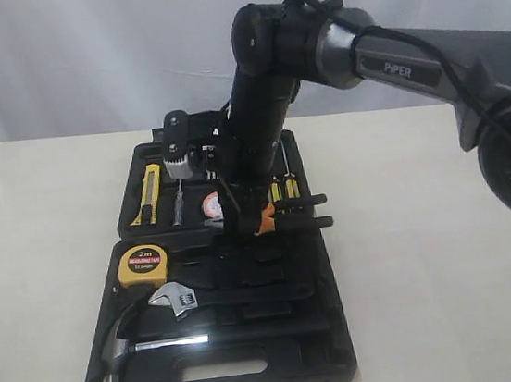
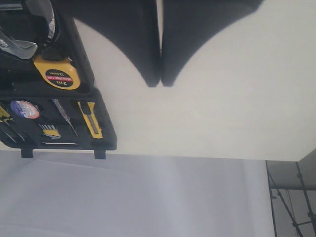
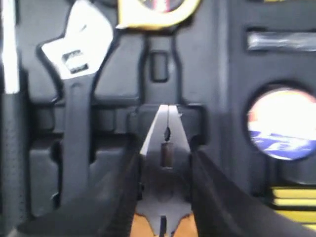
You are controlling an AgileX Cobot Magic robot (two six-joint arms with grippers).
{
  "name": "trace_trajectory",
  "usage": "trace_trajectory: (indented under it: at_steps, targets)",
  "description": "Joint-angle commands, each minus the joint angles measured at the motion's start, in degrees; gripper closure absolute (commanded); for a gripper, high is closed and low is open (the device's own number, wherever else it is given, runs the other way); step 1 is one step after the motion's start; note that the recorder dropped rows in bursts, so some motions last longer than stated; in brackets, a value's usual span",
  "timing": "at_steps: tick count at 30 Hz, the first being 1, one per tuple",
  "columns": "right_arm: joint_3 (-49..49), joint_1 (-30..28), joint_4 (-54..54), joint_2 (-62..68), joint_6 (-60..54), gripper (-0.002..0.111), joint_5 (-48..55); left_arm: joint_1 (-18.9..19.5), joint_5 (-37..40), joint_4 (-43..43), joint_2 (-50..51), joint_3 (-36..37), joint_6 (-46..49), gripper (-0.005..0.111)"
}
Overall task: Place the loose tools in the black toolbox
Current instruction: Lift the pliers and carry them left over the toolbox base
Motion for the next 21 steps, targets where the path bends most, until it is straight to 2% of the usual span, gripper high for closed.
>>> trace_trajectory:
  at_steps: [1, 10, 13, 21]
  targets:
    - [1.8, 0.4, 0.4, -1.5, -5.2, 0.109, 0.2, -0.1, 0.0, -0.1, -0.2, 0.1, 0.0, 0.107]
    - [1.8, 2.1, 4.1, 0.0, -10.8, 0.109, 0.2, -0.1, 0.0, -0.1, -0.2, 0.1, 0.0, 0.107]
    - [1.7, 2.7, 3.8, 1.5, -9.7, 0.109, 0.2, -0.1, 0.0, -0.1, -0.2, 0.1, 0.0, 0.107]
    - [1.7, 3.3, 4.5, 3.1, -9.6, 0.109, -6.9, -0.1, 0.0, -0.1, -0.2, 0.1, 0.0, 0.107]
